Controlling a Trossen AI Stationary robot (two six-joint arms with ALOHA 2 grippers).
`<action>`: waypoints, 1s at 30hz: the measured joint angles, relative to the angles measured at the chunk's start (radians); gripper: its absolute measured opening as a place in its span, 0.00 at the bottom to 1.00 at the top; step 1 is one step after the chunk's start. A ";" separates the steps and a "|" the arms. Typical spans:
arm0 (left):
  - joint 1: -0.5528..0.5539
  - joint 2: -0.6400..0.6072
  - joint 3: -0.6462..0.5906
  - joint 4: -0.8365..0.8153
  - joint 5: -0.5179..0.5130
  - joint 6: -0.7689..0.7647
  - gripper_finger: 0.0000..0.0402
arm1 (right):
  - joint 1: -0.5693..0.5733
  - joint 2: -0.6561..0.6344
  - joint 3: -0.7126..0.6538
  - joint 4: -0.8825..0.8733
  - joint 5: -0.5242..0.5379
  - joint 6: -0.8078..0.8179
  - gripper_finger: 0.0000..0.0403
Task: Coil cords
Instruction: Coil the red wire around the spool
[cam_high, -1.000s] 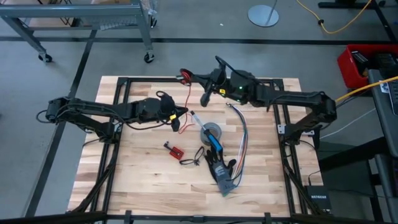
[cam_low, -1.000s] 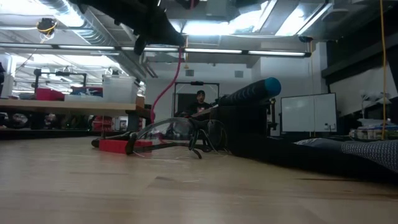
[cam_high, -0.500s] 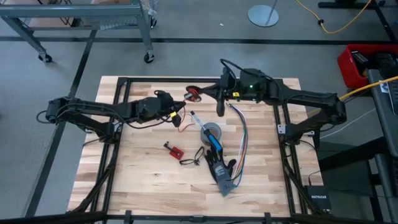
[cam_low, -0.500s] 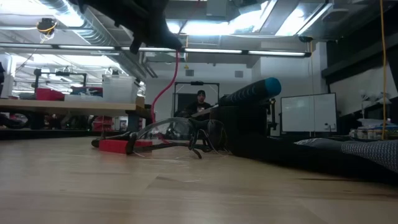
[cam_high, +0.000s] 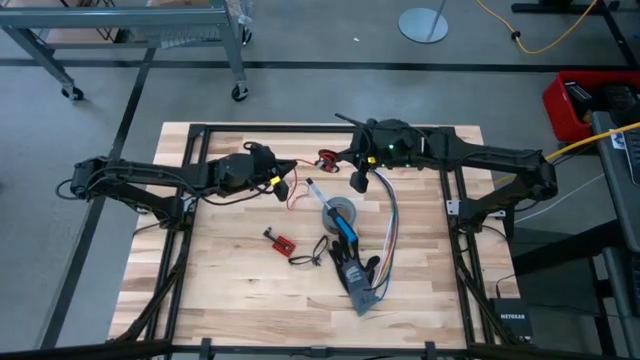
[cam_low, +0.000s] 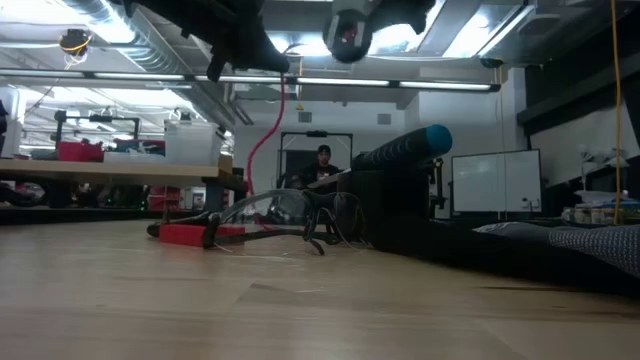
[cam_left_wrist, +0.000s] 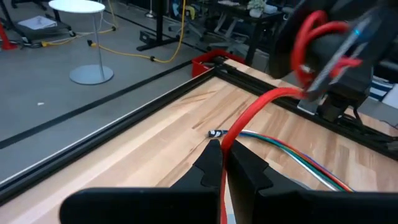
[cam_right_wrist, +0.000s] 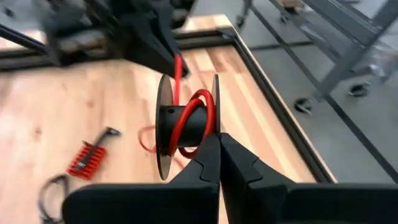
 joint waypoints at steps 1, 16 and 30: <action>0.000 0.000 0.000 0.000 0.001 -0.003 0.00 | 0.000 0.000 -0.007 0.000 0.014 0.000 0.00; 0.015 0.000 0.000 0.077 0.035 -0.031 0.00 | 0.001 0.101 -0.038 0.014 0.106 -0.002 0.00; 0.024 0.000 0.000 0.144 0.063 -0.052 0.00 | 0.000 0.213 -0.038 0.222 0.111 -0.001 0.00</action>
